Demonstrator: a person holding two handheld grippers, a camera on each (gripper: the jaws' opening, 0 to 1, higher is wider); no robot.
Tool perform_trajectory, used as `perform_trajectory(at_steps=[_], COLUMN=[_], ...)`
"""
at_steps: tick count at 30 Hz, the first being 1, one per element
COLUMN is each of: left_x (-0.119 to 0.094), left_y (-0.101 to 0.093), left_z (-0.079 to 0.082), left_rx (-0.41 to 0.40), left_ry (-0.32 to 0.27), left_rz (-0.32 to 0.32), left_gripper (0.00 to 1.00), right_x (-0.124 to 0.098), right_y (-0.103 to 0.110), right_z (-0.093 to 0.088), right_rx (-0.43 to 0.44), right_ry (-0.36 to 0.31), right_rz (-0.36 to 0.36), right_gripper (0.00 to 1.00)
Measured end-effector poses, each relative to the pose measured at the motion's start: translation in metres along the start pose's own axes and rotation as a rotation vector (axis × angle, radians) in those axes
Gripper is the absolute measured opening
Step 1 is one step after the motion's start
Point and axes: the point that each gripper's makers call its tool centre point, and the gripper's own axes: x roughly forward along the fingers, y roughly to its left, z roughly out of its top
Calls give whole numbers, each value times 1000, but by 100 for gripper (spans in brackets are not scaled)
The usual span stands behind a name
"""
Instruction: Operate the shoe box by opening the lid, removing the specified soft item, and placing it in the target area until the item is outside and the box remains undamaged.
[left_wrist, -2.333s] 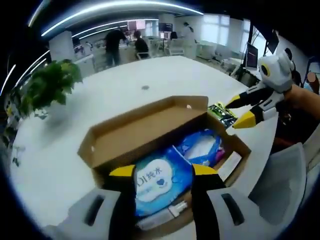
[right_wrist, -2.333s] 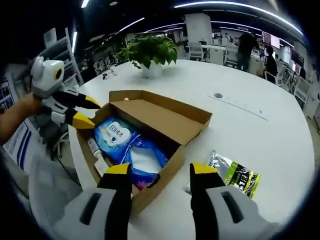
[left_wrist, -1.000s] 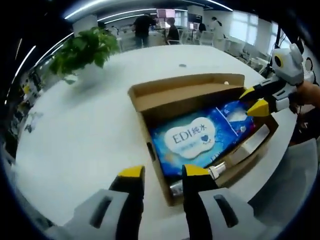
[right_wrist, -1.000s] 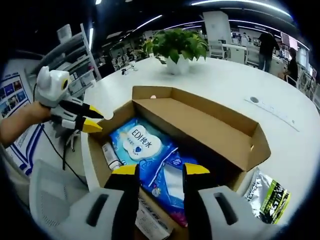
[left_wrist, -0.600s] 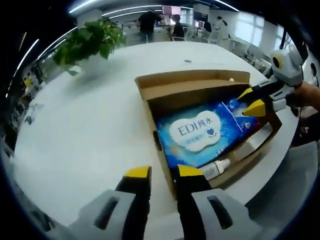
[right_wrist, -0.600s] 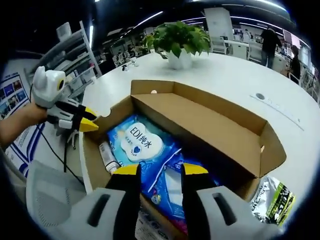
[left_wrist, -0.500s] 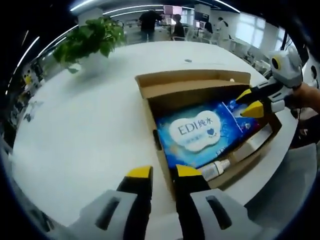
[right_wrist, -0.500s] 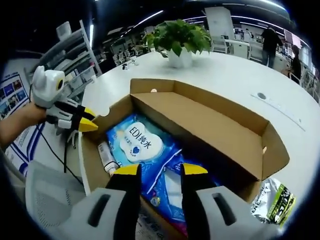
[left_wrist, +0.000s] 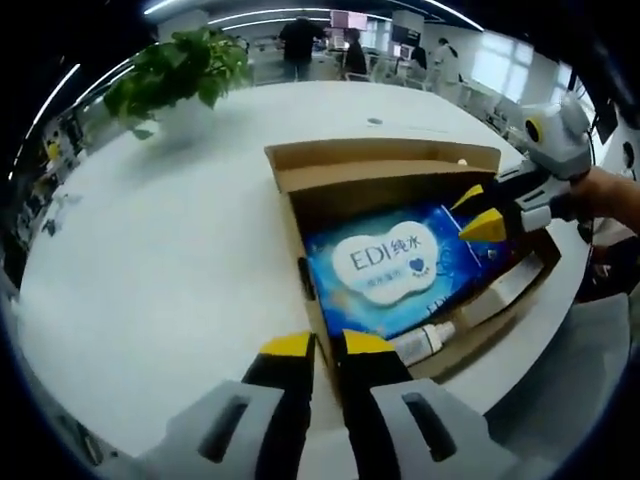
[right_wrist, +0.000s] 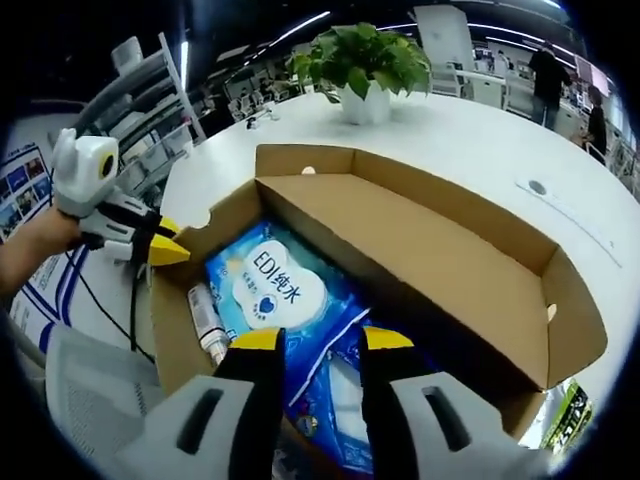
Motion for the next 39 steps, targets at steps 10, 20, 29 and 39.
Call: perform_trajectory(at_steps=[10,20,29,39], left_x=[1,2,3,3], left_y=[0,0,-1,-1], left_z=[0,1,2,2], left_rx=[-8,-14,-21,-22], left_ry=[-3,-9,-11,-15], left_rz=[1,2,3,-2], left_gripper=[6,6,6,6], right_x=[12,17,14,21], right_y=[0,-9,-10,-8], right_z=[-1,1,5,1], right_rx=[11,-1,-20,-12], right_ry=[33,39,29,41], right_rz=[11,-25,-35,-14], right_gripper=[25,15,8,9])
